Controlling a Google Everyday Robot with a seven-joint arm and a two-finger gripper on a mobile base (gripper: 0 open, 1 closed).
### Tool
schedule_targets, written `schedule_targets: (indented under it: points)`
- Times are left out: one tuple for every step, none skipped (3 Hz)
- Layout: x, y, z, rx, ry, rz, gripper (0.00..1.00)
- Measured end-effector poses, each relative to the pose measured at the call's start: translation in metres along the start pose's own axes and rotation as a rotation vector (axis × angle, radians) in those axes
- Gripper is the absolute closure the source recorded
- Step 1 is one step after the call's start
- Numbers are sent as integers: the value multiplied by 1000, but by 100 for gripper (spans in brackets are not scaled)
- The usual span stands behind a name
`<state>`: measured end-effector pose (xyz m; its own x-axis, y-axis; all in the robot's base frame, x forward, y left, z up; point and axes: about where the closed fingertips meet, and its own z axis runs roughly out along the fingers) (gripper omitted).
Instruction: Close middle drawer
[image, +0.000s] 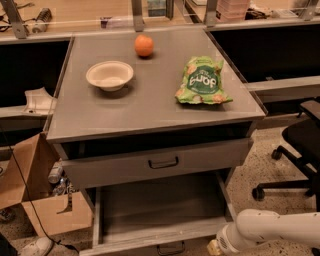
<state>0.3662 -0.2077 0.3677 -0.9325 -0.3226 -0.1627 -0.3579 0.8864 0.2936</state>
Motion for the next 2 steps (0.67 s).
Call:
schedule_targets:
  points:
    - [-20,6,-5,-5,-46,-17,100]
    - [-43,18,-22,-19,-98,-42,100]
